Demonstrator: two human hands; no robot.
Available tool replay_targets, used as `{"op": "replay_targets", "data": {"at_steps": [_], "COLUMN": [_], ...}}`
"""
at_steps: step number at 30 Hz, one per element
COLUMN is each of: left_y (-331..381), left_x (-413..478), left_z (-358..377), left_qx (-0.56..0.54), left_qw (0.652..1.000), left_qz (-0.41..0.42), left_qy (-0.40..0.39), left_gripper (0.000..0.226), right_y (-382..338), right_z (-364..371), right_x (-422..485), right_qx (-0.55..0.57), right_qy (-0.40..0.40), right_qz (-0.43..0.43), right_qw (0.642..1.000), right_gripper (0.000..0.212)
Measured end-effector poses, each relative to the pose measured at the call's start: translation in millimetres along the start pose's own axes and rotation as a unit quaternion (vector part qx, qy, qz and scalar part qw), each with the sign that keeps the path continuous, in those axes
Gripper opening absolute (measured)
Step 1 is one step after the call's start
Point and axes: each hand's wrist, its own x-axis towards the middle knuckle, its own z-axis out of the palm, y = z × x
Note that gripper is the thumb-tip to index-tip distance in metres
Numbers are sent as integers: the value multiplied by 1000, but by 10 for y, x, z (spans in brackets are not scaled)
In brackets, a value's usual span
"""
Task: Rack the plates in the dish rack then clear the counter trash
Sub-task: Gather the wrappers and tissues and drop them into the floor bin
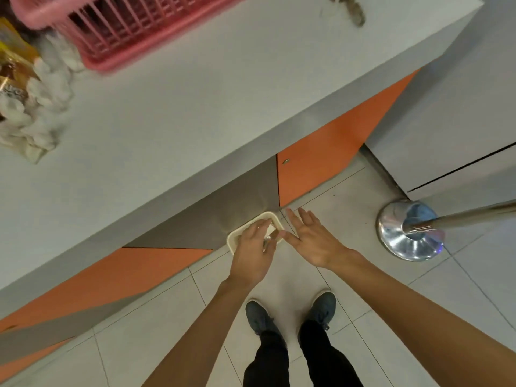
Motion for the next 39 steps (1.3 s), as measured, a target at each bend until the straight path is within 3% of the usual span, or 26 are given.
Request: {"op": "replay_targets", "data": {"at_steps": [3, 9, 19, 25, 29, 34, 39], "left_y": [476, 1415, 2355, 2625, 2633, 2688, 2847], "left_x": [-108, -180, 215, 732, 1253, 1879, 2409], "left_z": [-52, -298, -838, -1175, -1337, -1524, -1534], "left_qx": [88, 145, 132, 147, 186, 147, 146], "left_qw": [996, 986, 975, 974, 975, 978, 975], "left_qz": [21, 84, 154, 128, 93, 73, 111], "left_qy": [-12, 20, 95, 116, 79, 126, 127], "left_gripper": [48, 56, 52, 55, 57, 41, 45], "right_y": [37, 266, 599, 601, 585, 504, 247], "right_z": [-296, -962, -2167, -2798, -3153, -3605, -4189], "right_x": [-373, -983, -1286, -1067, -777, -289, 245], "right_qx": [4, 24, 20, 18, 16, 15, 10], "right_qy": [21, 90, 217, 258, 258, 261, 286], "right_qz": [-1, -43, -131, -148, -150, -134, -141], "right_qw": [1000, 995, 967, 955, 954, 956, 948], "right_gripper": [70, 70, 61, 55, 49, 32, 30]}}
